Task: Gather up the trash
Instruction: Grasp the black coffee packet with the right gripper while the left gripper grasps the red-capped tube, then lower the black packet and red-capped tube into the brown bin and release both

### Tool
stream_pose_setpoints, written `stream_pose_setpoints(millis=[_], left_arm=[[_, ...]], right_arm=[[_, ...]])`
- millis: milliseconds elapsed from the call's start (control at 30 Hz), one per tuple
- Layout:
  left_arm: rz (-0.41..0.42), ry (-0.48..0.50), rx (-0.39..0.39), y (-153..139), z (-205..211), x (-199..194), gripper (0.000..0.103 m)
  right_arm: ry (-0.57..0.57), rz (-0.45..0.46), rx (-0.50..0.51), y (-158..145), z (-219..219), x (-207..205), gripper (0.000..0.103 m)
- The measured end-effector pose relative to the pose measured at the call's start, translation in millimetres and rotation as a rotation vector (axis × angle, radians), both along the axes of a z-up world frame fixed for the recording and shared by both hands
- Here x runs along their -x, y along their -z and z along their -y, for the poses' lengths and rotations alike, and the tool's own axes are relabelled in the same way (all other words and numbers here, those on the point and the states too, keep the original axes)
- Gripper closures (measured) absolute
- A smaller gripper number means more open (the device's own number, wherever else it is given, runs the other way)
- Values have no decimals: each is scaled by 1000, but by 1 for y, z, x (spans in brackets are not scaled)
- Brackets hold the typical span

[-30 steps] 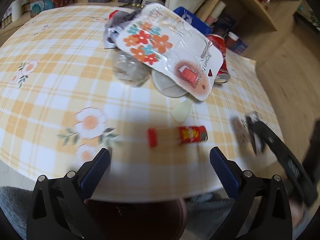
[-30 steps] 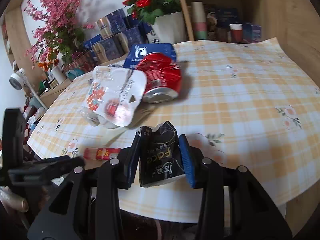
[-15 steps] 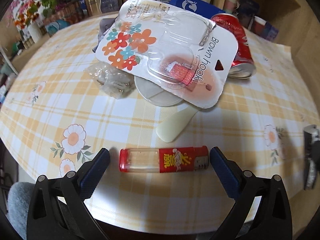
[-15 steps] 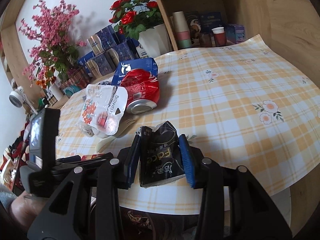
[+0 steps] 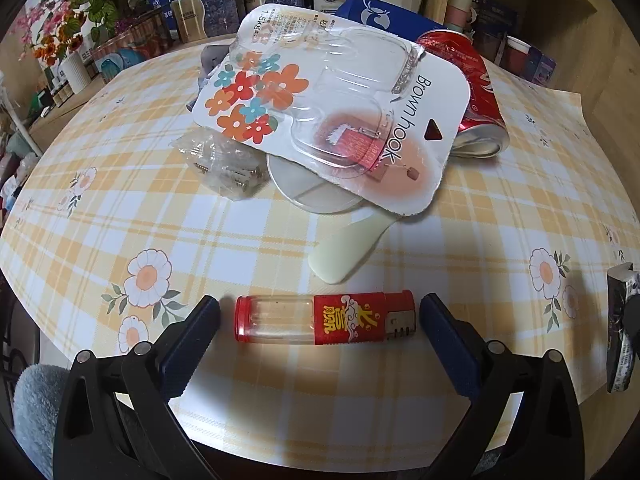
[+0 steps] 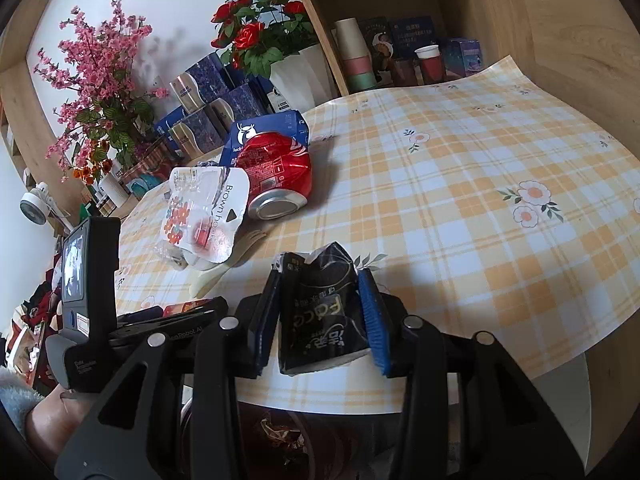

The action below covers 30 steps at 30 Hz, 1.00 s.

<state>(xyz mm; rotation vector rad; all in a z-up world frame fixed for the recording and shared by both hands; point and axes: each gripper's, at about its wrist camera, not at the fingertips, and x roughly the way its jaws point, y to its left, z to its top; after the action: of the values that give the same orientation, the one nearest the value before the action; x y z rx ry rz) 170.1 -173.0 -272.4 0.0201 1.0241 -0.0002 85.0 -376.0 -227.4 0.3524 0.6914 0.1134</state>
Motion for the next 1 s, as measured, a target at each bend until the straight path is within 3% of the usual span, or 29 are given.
stream_pose_setpoints(millis=[100, 233, 367, 600, 800, 1000], left_arm=[[12, 18, 1, 0, 0, 6, 6], [43, 69, 6, -4, 1, 11, 21], [47, 121, 35, -6, -4, 14, 21], [20, 169, 202, -15, -43, 18, 21], [61, 236, 214, -36, -69, 40, 21], [94, 287, 287, -57, -117, 81, 22]], right_arm=[[-3, -1, 2, 0, -3, 0, 62], [-17, 3, 18, 0, -10, 3, 62], [-22, -8, 19, 2, -14, 5, 62], [-43, -8, 22, -3, -25, 15, 62], [-73, -15, 10, -5, -43, 28, 62], [-133, -17, 11, -6, -73, 49, 62]])
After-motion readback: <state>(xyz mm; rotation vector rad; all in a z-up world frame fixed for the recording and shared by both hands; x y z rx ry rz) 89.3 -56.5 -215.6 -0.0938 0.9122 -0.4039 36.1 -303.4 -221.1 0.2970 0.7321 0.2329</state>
